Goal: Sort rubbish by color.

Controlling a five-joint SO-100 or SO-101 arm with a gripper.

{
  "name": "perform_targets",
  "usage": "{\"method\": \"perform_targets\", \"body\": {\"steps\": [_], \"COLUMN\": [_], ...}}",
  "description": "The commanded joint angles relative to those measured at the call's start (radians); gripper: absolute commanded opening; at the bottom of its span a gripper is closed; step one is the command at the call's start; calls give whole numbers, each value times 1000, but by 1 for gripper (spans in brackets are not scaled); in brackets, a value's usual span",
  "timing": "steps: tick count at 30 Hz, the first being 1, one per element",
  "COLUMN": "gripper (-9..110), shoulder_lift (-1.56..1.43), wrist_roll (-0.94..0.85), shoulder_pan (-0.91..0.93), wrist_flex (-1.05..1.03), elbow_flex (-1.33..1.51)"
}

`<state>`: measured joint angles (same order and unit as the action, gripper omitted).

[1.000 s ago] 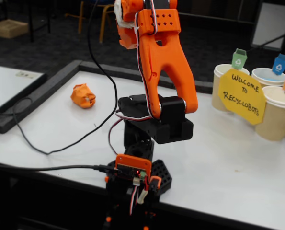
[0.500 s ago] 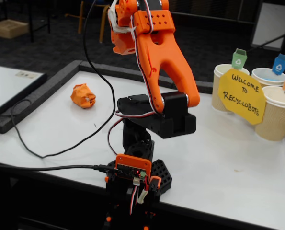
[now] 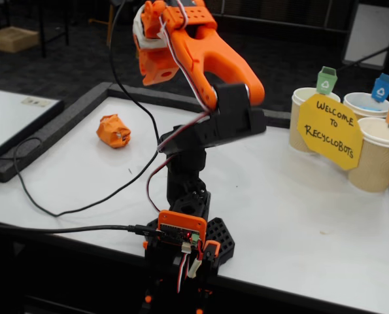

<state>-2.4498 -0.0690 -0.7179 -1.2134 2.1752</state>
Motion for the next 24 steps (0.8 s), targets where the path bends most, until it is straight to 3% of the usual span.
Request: {"method": "perform_targets", "body": {"steps": [1,18,24], "gripper": [0,2,13], "shoulder_lift": [110,730,793], "wrist_roll": [-20,-18,-18], "shoulder_pan": [-18,-31,-64], "wrist_flex": [84,160,143], "elbow_flex": [-67,-364,-448]}}
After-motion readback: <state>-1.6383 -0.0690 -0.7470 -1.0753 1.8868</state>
